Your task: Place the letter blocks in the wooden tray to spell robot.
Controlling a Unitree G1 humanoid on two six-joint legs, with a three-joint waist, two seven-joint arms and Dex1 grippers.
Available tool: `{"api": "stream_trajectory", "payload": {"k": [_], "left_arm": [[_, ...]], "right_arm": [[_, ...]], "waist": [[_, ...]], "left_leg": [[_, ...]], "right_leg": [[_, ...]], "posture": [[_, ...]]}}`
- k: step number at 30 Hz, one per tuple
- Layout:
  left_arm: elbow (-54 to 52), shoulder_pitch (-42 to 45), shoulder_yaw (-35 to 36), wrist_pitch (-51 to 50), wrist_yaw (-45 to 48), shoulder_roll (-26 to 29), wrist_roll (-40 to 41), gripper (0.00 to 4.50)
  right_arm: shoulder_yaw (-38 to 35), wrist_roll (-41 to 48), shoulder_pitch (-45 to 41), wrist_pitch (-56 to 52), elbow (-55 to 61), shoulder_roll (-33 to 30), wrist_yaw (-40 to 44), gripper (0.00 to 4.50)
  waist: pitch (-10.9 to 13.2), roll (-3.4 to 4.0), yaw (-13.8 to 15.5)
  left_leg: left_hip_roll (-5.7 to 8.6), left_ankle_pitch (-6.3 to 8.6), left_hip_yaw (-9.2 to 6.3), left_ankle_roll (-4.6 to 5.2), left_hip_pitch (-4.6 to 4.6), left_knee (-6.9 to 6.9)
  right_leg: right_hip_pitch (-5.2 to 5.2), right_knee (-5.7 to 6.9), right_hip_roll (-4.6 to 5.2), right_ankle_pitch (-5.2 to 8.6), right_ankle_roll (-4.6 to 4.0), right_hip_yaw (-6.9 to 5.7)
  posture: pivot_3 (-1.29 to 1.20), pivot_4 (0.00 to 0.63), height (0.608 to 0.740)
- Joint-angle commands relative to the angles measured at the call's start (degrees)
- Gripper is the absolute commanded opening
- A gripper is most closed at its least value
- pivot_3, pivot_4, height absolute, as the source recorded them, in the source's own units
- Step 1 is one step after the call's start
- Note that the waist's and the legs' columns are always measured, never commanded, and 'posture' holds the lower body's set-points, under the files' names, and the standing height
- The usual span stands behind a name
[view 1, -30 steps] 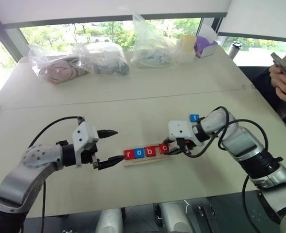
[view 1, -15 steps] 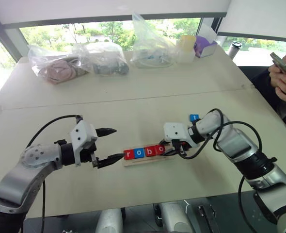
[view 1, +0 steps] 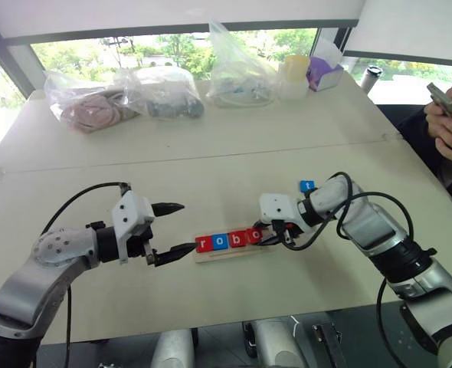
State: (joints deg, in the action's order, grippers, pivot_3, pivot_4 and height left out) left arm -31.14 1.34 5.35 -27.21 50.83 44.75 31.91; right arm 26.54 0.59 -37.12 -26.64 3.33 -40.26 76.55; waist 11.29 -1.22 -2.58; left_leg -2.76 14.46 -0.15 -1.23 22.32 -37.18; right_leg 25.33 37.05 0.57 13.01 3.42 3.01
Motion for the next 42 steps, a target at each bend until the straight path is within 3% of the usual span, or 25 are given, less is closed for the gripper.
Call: {"api": "stream_trajectory", "payload": {"k": [1,7,13,14,34,42], "left_arm": [[-1.7,0.1,0.8,0.3,0.0,-0.1,0.7,4.50],[-1.6,0.2,0.7,0.4,0.0,-0.2,0.6,4.50],[-1.6,0.1,0.6,0.3,-0.1,-0.3,0.6,4.50],[-1.6,0.1,0.6,0.3,-0.1,-0.3,0.6,4.50],[-1.3,0.6,0.0,0.6,0.1,-0.7,0.3,4.50],[-1.1,0.8,-0.4,0.7,0.1,-1.0,0.1,4.50]], "right_arm": [[-0.6,0.3,-0.9,0.2,1.4,0.1,0.1,1.13],[-0.5,0.7,-0.8,-0.4,2.3,0.1,0.3,1.13],[-0.5,0.5,-1.0,-0.1,1.9,0.4,0.2,4.27],[-0.5,0.5,-1.1,-0.2,1.9,0.4,0.2,4.46],[-1.9,-0.1,-3.2,1.5,-0.8,1.5,-4.5,4.46],[-3.6,3.4,-3.2,-2.7,3.7,-0.4,-1.6,4.46]], "waist": [[0.0,0.00,0.0],[0.0,0.00,0.0],[0.0,0.00,0.0],[0.0,0.00,0.0],[0.0,0.00,0.0],[0.0,0.00,0.0]], "left_leg": [[0.00,0.00,0.00,0.00,0.00,0.00],[0.00,0.00,0.00,0.00,0.00,0.00],[0.00,0.00,0.00,0.00,0.00,0.00],[0.00,0.00,0.00,0.00,0.00,0.00],[0.00,0.00,0.00,0.00,0.02,0.02],[0.00,0.00,0.00,0.00,0.02,0.02]], "right_leg": [[0.00,0.00,0.00,0.00,0.00,0.00],[0.00,0.00,0.00,0.00,0.00,0.00],[0.00,0.00,0.00,0.00,0.00,0.00],[0.00,0.00,0.00,0.00,0.00,0.00],[0.02,-0.02,0.00,0.00,0.00,0.00],[0.02,-0.02,0.00,0.00,0.00,0.00]], "posture": [[0.00,0.150,0.740],[0.00,0.150,0.740],[0.00,0.150,0.740],[0.00,0.150,0.740],[0.00,0.150,0.740],[0.00,0.150,0.740]]}}
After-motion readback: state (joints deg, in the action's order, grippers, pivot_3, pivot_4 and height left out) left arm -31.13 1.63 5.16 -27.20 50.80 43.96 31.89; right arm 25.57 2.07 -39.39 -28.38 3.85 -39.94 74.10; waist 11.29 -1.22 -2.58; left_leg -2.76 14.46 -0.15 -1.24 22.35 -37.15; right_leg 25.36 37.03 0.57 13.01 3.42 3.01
